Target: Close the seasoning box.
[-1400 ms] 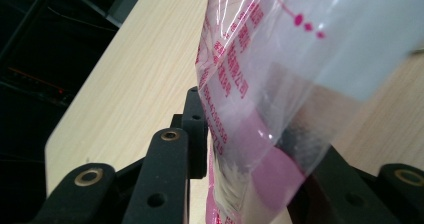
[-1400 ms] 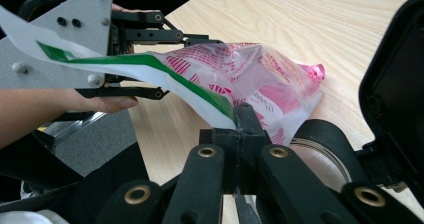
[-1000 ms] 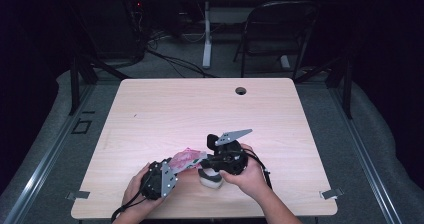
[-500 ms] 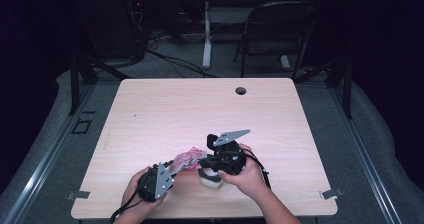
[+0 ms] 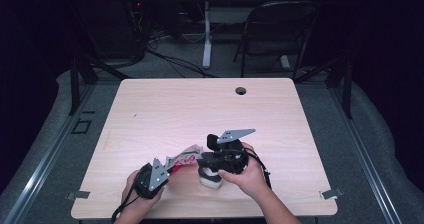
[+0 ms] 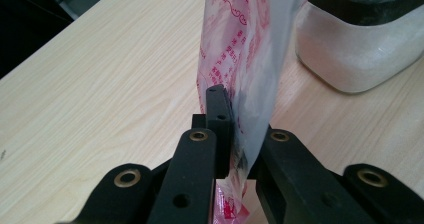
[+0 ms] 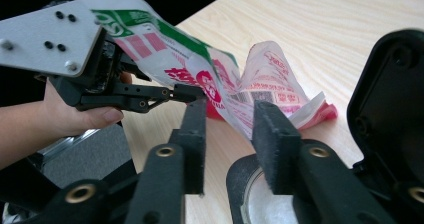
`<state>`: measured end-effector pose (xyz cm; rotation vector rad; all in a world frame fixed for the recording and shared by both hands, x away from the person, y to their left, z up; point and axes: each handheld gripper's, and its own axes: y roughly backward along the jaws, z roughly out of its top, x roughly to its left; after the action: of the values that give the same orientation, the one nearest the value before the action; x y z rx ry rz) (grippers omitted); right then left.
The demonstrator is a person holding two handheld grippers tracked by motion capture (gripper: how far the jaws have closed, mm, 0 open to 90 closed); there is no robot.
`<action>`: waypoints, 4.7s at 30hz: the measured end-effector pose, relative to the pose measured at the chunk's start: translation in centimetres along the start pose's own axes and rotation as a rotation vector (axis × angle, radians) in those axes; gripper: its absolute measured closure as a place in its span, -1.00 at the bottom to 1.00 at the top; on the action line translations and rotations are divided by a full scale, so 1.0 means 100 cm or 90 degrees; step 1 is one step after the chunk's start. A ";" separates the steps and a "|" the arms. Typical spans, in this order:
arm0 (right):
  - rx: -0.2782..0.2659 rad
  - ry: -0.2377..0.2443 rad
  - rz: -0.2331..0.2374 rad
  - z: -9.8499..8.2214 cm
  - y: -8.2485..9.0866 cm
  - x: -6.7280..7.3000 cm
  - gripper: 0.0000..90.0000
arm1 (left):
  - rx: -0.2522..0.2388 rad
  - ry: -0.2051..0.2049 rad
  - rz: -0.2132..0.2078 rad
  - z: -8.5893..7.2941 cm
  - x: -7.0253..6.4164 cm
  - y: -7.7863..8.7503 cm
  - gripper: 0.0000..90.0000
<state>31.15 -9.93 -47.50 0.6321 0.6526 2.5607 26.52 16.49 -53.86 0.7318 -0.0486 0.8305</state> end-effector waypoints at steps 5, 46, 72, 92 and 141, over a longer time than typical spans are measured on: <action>-0.029 0.010 -0.017 0.001 0.007 0.000 0.33 | -0.021 0.069 -0.021 -0.004 0.015 0.001 0.98; -0.097 -0.001 -0.097 -0.001 0.035 -0.013 0.07 | -0.058 0.335 0.202 -0.060 0.108 0.049 1.00; -0.124 -0.027 -0.182 0.000 0.064 -0.039 0.14 | 0.017 0.320 0.247 -0.074 0.109 0.041 0.98; -0.038 0.026 -0.168 -0.006 0.046 -0.040 0.85 | -0.018 0.320 0.221 -0.071 0.104 0.044 0.46; 0.043 0.135 -0.099 -0.016 0.018 0.001 0.27 | -0.023 0.210 0.059 -0.040 0.038 0.025 -0.23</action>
<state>29.78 -11.88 -47.77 0.3177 0.8277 2.4877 26.53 22.52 -54.27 0.5552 0.1984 1.0277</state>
